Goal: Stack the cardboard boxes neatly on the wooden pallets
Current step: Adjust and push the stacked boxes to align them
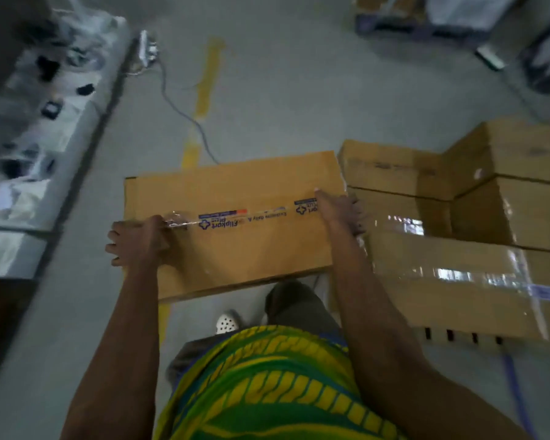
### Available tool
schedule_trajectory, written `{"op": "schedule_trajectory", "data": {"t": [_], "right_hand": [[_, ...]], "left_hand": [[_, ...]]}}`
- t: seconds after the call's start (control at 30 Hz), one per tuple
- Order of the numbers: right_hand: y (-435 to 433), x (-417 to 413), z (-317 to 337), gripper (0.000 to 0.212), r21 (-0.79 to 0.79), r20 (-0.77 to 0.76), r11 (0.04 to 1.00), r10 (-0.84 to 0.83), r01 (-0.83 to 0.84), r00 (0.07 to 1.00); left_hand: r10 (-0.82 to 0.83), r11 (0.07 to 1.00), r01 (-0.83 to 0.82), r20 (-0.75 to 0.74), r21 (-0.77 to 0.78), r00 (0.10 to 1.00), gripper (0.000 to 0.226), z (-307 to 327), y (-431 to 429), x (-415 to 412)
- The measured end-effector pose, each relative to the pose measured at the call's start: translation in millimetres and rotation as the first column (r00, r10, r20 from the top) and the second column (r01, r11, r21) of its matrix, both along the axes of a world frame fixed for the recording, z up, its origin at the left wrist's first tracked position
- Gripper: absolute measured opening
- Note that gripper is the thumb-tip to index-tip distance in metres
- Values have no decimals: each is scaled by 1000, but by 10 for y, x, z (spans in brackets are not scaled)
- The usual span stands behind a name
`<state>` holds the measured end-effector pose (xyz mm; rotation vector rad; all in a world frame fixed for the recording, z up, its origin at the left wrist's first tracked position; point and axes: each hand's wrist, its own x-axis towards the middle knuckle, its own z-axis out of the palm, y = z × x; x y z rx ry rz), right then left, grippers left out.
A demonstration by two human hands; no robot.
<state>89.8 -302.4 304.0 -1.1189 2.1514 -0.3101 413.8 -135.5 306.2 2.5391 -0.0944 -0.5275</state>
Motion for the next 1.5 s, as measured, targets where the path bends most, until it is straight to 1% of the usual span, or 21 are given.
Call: {"op": "schedule_trajectory", "data": {"t": [0.07,0.17,0.3,0.4,0.5,0.63,0.77,0.83,0.9,0.97,1.0,1.07,1.1,1.17,1.2,1.23,1.27,1.33,1.4,1.47,1.5], "right_hand": [[-254,-95,26,114,4,15,998,-66,66,998],[-612,-283,-56,113,25,16,994,-107,106,994],[-1301,-652,-294,115,9,25,977,-214,214,977],[-1805,-921,-386,115,-9,-15,965,-262,261,965],[-2181,-1218,-456,112,23,-5,945,-325,325,946],[-2564,-1629,-470,112,45,7,898,-439,439,898],[-2871,-2058,-511,112,66,-17,838,-542,542,840],[-3049,-2302,-521,114,87,-49,816,-570,572,820],[-3227,-2559,-515,111,83,-82,814,-570,575,818],[-3380,-2768,-499,106,80,-151,814,-561,576,814],[-3439,-2862,-560,105,88,-203,814,-549,574,811],[-3480,-2909,-719,107,177,-258,815,-502,552,825],[-3459,-2844,-866,105,243,-263,814,-469,528,843],[-3328,-2504,-1134,91,375,-274,782,-420,498,865],[-3265,-2258,-1247,85,421,-277,749,-430,511,859],[-3207,-1995,-1328,83,454,-246,719,-466,526,850],[-3156,-1699,-1353,82,489,-192,682,-523,543,830],[-3038,-1165,-1486,83,547,-74,620,-633,562,771],[-2959,-708,-1540,85,605,-6,533,-740,592,673],[-2948,-368,-1531,84,648,10,431,-829,628,559],[-2966,-252,-1542,84,656,6,383,-864,650,503]], "left_hand": [[-97,995,97,-20,-4,995,84,-67,-603,46],[-192,981,192,-32,-15,981,82,-170,-1249,-2],[-335,942,334,-118,-31,935,81,-399,-2302,-219],[-473,878,479,-126,23,872,78,-560,-3027,-375],[-510,860,509,-123,-37,851,68,-550,-3787,-528],[-635,768,640,-126,-4,762,58,-460,-4705,-848],[-714,692,721,-115,26,690,52,-495,-5256,-1346],[-736,663,749,-167,21,656,54,-600,-5450,-1563],[-744,635,772,-283,-18,605,58,-787,-5651,-1709],[-724,604,797,-427,-16,541,64,-1118,-5830,-1819],[-700,570,822,-524,0,485,66,-1330,-5908,-1849],[-657,444,894,-700,-58,281,62,-1814,-6007,-1922],[-625,384,920,-755,-75,199,64,-1816,-6051,-2009],[-556,337,936,-823,-96,116,73,-1608,-6167,-2255],[-535,301,950,-840,-86,93,67,-1620,-6282,-2360],[-539,233,970,-840,-70,69,65,-1634,-6386,-2449],[-563,162,985,-825,-53,49,73,-1677,-6496,-2512],[-599,39,998,-801,-49,-16,98,-1626,-6747,-2644],[-626,-89,993,-771,-72,-113,101,-1636,-7011,-2738],[-623,-214,974,-757,-80,-199,99,-1672,-7265,-2864],[-614,-283,954,-746,-99,-259,95,-1671,-7360,-2924]]}}
